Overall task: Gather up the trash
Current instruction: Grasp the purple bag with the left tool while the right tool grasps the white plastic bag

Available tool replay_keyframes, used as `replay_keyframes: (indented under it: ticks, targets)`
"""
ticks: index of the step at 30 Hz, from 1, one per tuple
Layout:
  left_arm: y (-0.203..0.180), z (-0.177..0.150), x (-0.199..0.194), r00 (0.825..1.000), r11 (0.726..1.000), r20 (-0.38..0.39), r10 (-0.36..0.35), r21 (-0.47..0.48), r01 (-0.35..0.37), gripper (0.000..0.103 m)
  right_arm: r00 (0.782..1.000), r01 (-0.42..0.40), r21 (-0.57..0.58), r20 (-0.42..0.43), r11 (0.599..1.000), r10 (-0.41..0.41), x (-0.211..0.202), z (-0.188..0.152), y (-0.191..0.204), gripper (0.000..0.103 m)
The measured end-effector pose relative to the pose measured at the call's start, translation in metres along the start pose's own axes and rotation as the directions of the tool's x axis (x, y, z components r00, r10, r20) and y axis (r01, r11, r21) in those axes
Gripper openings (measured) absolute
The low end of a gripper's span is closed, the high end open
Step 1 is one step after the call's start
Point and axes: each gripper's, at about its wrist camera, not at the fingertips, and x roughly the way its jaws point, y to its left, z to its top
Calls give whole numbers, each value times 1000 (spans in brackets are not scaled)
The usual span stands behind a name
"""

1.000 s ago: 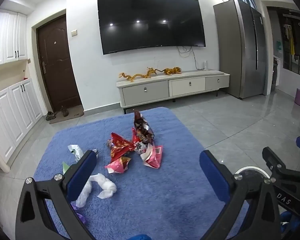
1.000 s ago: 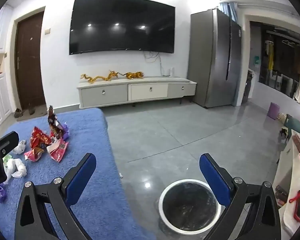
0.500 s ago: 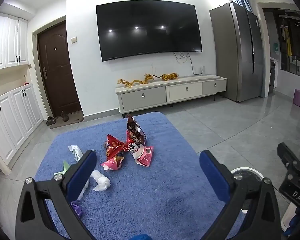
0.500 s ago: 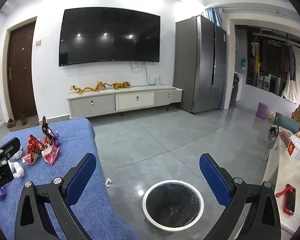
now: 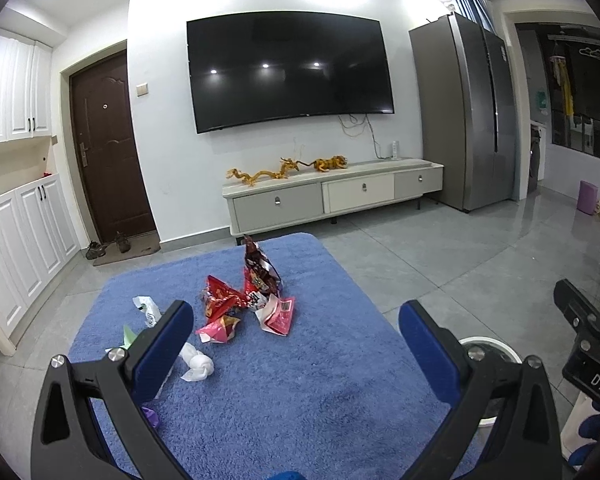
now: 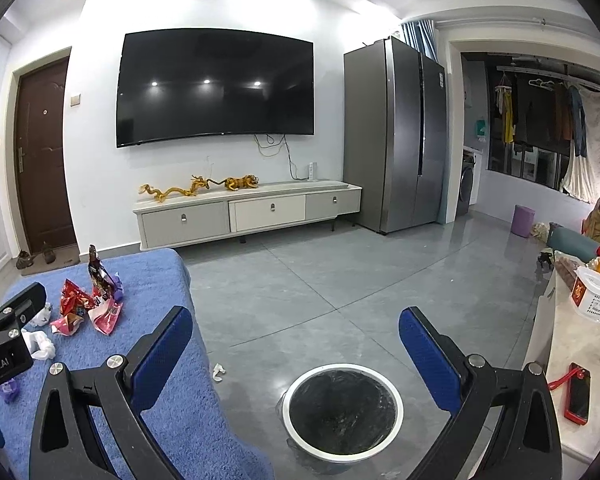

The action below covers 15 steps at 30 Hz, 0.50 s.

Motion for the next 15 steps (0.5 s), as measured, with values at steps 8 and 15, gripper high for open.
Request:
replay_keyframes:
  ticks: [8, 15]
  targets:
    - [-67, -12, 16, 1000, 1000, 3, -19, -16, 19, 103, 999, -24, 22, -21, 999, 25, 15, -7, 5, 103]
    - [-63, -78, -26, 996, 998, 59, -60, -21, 61, 103, 997, -19, -1, -68, 1000, 19, 35, -11, 11, 103]
